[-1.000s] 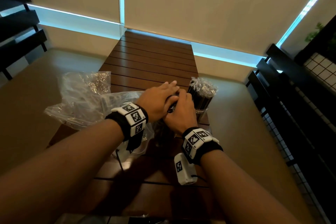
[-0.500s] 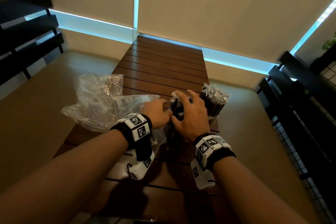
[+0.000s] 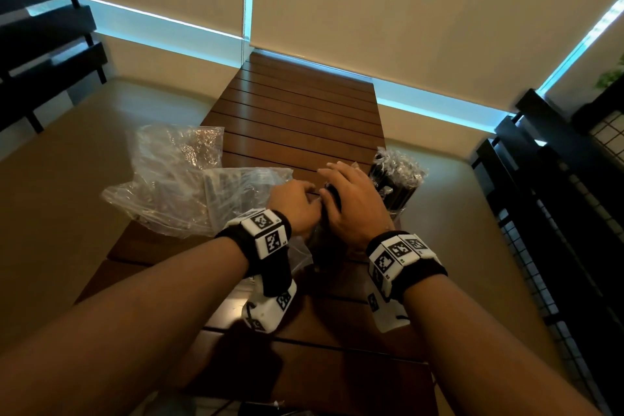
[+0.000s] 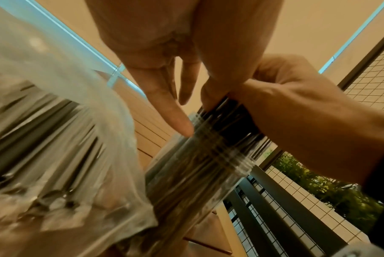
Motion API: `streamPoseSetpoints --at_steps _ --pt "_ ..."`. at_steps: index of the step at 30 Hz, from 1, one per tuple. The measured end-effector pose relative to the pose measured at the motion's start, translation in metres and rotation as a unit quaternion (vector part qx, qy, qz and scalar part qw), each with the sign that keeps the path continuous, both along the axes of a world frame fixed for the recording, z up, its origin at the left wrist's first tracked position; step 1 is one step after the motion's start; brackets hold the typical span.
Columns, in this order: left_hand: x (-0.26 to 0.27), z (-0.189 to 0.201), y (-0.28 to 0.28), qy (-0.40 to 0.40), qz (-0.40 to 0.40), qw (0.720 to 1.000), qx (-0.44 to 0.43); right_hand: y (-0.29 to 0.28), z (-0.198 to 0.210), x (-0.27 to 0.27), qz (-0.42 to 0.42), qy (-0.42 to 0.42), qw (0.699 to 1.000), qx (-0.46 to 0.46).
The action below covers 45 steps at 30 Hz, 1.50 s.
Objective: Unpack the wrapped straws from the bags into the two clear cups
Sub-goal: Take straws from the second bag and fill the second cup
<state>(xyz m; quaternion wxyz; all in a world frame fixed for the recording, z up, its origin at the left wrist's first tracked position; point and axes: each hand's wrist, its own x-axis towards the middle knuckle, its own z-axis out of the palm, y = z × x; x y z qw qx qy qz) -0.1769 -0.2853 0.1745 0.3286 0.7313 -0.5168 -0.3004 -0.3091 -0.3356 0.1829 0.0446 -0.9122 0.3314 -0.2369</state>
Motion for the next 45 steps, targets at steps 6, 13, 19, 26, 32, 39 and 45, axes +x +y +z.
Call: streamPoseSetpoints --at_steps 6,13,19,26,32,39,45 --pt "-0.007 0.005 -0.01 0.018 -0.051 0.994 0.091 -0.002 -0.003 -0.002 0.038 -0.031 0.999 0.017" --pt "0.002 0.008 -0.013 -0.103 -0.07 0.986 0.11 -0.001 -0.005 -0.003 0.041 0.078 0.991 -0.098" --pt "0.004 0.008 -0.006 -0.091 -0.079 0.985 0.121 0.0 -0.014 -0.015 0.073 0.031 0.988 -0.132" --pt "0.011 0.021 0.007 -0.209 -0.128 0.964 0.1 0.007 -0.004 -0.009 0.059 0.083 0.987 -0.12" --pt "0.053 0.038 0.039 -0.316 -0.213 0.922 0.062 0.03 0.026 0.007 0.011 0.05 0.983 -0.176" --pt "0.084 0.015 0.052 -0.409 -0.153 0.888 0.144 0.075 0.033 0.063 0.181 0.173 0.961 0.115" --pt "0.093 0.024 0.053 -0.343 -0.125 0.931 0.026 0.084 -0.017 0.097 0.088 0.226 0.931 0.274"
